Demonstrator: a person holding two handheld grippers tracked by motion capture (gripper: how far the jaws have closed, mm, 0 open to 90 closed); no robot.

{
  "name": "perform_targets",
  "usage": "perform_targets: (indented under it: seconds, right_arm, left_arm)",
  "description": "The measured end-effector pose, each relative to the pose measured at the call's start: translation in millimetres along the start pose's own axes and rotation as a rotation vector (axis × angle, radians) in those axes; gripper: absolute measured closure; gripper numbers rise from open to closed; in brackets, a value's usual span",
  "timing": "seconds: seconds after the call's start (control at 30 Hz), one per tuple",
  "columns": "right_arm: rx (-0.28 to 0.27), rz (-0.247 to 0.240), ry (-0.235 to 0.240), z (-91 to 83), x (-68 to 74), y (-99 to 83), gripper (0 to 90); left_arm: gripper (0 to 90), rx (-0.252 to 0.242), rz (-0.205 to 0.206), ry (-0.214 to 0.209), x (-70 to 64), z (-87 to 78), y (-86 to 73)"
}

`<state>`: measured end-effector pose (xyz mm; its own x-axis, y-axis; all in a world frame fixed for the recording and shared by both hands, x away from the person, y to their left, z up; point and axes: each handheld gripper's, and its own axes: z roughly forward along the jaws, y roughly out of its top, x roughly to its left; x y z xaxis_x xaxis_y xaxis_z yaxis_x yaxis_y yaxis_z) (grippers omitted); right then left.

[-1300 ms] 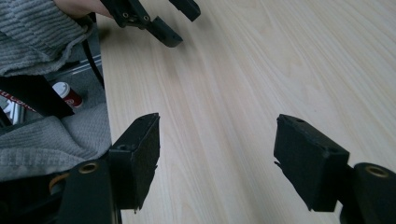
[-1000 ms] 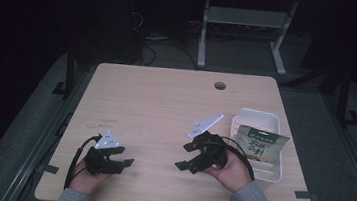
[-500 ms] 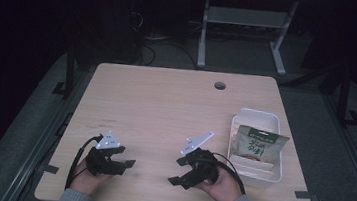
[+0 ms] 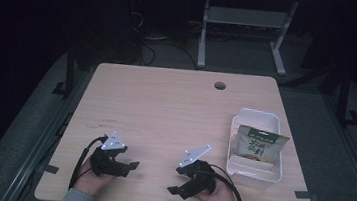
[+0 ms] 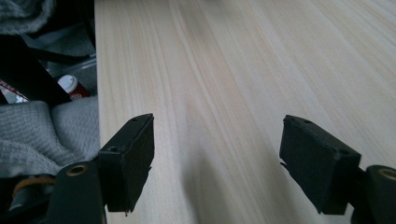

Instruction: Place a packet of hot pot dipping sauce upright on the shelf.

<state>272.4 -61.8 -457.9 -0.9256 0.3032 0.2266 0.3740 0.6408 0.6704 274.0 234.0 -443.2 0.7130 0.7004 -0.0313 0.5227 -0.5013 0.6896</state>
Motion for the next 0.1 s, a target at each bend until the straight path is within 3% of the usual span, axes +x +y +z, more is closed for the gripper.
perform_targets:
  seconds: [0.1]
  right_arm:
    - [-0.019,0.009,0.007,1.5,0.9,-1.7,24.5]
  left_arm:
    - [26.6,-0.004,0.007,-0.002,-0.9,0.0,1.6]
